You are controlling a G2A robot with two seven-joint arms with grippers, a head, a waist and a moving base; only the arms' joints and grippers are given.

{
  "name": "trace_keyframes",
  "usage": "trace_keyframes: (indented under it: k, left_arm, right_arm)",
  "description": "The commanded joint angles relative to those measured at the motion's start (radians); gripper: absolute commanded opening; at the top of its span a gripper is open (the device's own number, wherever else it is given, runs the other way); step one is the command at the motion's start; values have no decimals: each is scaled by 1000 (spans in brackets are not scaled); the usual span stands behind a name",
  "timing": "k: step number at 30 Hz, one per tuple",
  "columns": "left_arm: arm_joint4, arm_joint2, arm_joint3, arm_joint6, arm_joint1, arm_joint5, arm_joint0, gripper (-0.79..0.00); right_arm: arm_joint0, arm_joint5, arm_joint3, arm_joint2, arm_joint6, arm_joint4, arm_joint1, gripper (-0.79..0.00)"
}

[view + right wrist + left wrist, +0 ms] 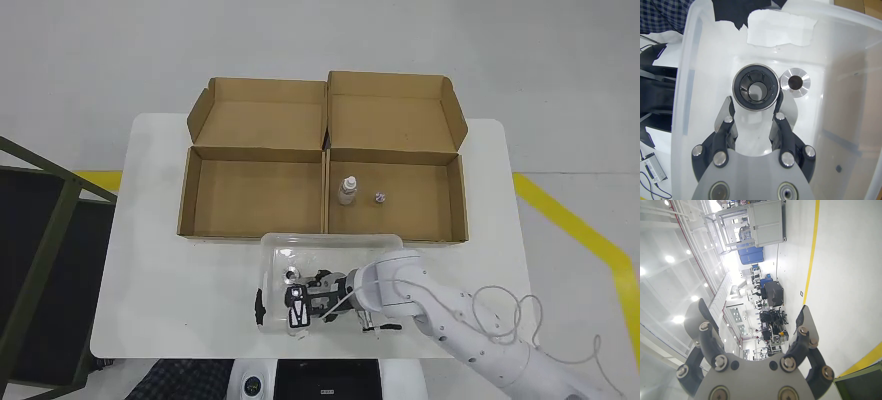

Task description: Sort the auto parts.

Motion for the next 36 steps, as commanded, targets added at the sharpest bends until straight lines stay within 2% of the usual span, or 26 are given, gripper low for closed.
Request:
trace_keyframes:
  k: [1,3,7,14,18,23,27,28,29,30,36]
  left_arm:
    - [0,0,0,0,0,0,0,0]
    - [0,0,0,0,0,0,0,0]
    - [0,0,0,0,0,0,0,0]
    - [0,0,0,0,0,0,0,0]
    - [0,0,0,0,0,0,0,0]
    - [0,0,0,0,0,0,0,0]
    - [0,0,0,0,0,0,0,0]
    - [0,0,0,0,0,0,0,0]
    - [0,0,0,0,0,0,0,0]
    - [0,0,0,0,0,0,0,0]
    - [0,0,0,0,0,0,0,0]
  right_arm:
    - [6,0,4,-7,-5,1,-3,-256]
    - [13,0,9,-16,-10,2,-8,-212]
    - [29,0,22,-32,-19,8,-17,-215]
    - [58,0,51,-62,-25,18,-35,-289]
    - [66,-2,61,-72,-27,24,-41,-385]
    - [69,-4,70,-79,-35,24,-46,-422]
    - [72,-7,76,-79,-42,22,-48,-576]
    - [72,-9,75,-77,-43,22,-47,-659]
    - [72,-11,73,-76,-44,22,-47,-693]
    - [70,-13,71,-73,-44,22,-46,-767]
    - [54,-37,44,-41,-44,26,-32,-785]
